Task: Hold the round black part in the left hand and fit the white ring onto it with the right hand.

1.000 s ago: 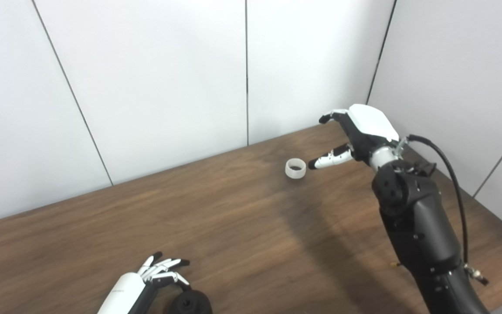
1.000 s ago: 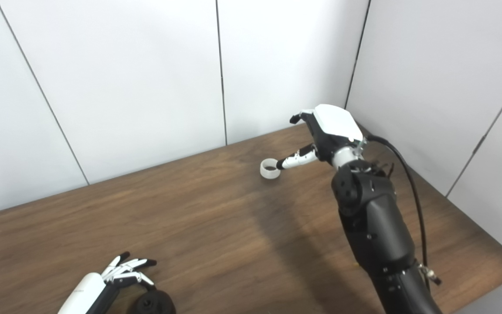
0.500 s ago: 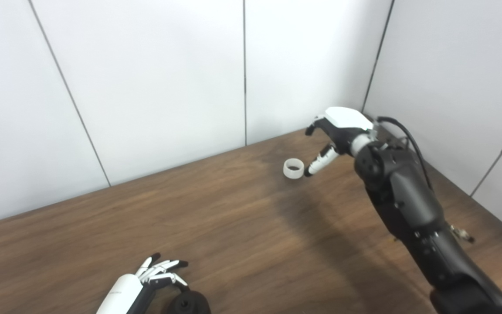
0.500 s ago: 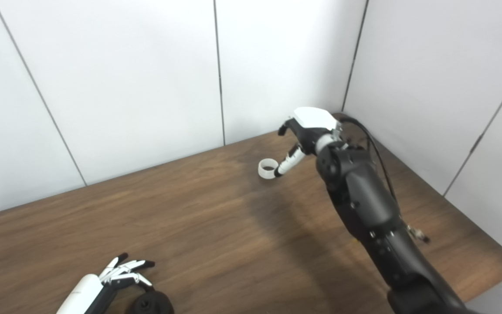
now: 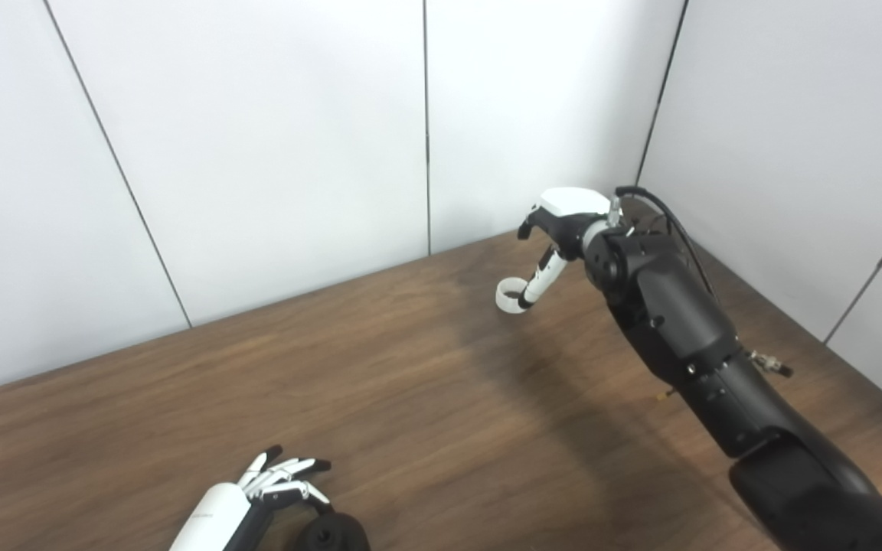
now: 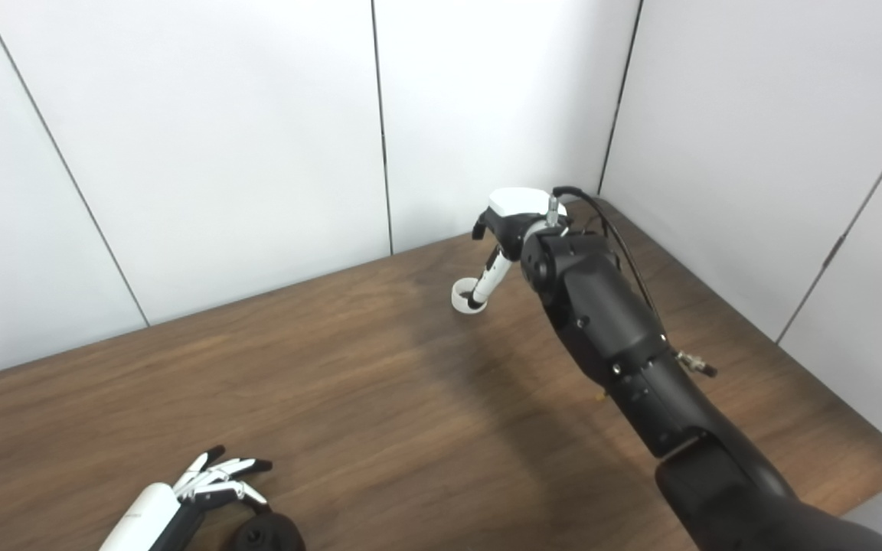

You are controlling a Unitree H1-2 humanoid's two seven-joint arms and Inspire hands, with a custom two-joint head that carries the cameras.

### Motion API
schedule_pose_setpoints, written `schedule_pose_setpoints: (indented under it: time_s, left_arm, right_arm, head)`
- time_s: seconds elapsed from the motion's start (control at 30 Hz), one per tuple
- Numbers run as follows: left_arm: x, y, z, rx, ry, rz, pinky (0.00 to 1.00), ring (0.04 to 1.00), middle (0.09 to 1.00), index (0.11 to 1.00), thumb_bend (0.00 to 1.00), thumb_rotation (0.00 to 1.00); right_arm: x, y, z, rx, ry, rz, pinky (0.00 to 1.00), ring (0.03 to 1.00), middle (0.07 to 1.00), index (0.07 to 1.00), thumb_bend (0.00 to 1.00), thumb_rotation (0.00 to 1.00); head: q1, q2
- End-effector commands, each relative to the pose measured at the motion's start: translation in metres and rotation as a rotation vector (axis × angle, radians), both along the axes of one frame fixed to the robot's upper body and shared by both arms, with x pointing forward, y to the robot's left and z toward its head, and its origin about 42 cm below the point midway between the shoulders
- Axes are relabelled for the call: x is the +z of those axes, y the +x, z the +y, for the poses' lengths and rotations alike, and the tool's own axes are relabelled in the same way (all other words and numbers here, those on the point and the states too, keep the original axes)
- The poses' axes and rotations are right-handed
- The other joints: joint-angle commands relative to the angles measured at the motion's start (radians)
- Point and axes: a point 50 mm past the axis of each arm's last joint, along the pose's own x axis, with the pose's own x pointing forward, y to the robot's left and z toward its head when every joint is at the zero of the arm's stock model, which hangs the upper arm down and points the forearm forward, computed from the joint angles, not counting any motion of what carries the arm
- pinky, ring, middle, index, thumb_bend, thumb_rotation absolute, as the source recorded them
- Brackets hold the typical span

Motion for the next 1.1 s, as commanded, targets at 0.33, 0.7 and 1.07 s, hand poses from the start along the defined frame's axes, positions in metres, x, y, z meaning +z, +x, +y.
schedule_pose_setpoints:
  time_s: [0.33, 0.7, 1.07]
  left_arm:
    - [-0.003, -0.008, -0.002, -0.012, -0.025, 0.005, 1.0, 0.858, 0.851, 0.478, 0.51, 0.05]
    - [-0.002, -0.01, -0.003, -0.005, -0.027, 0.009, 1.0, 0.855, 0.85, 0.478, 0.51, 0.05]
    - [-0.004, -0.011, -0.003, -0.002, -0.035, 0.009, 1.0, 0.854, 0.851, 0.478, 0.51, 0.05]
  right_arm:
    - [0.035, 0.02, -0.003, -0.028, -0.038, -0.023, 0.87, 1.0, 1.0, 0.869, 0.91, 0.37]
    - [0.037, 0.023, -0.004, -0.029, -0.022, 0.016, 0.93, 1.0, 1.0, 0.881, 0.94, 0.39]
    - [0.031, 0.024, -0.003, -0.019, -0.02, 0.036, 0.94, 1.0, 1.0, 0.87, 0.94, 0.38]
  head:
    - [0.003, -0.002]
    - [0.01, -0.003]
    - [0.015, 0.002]
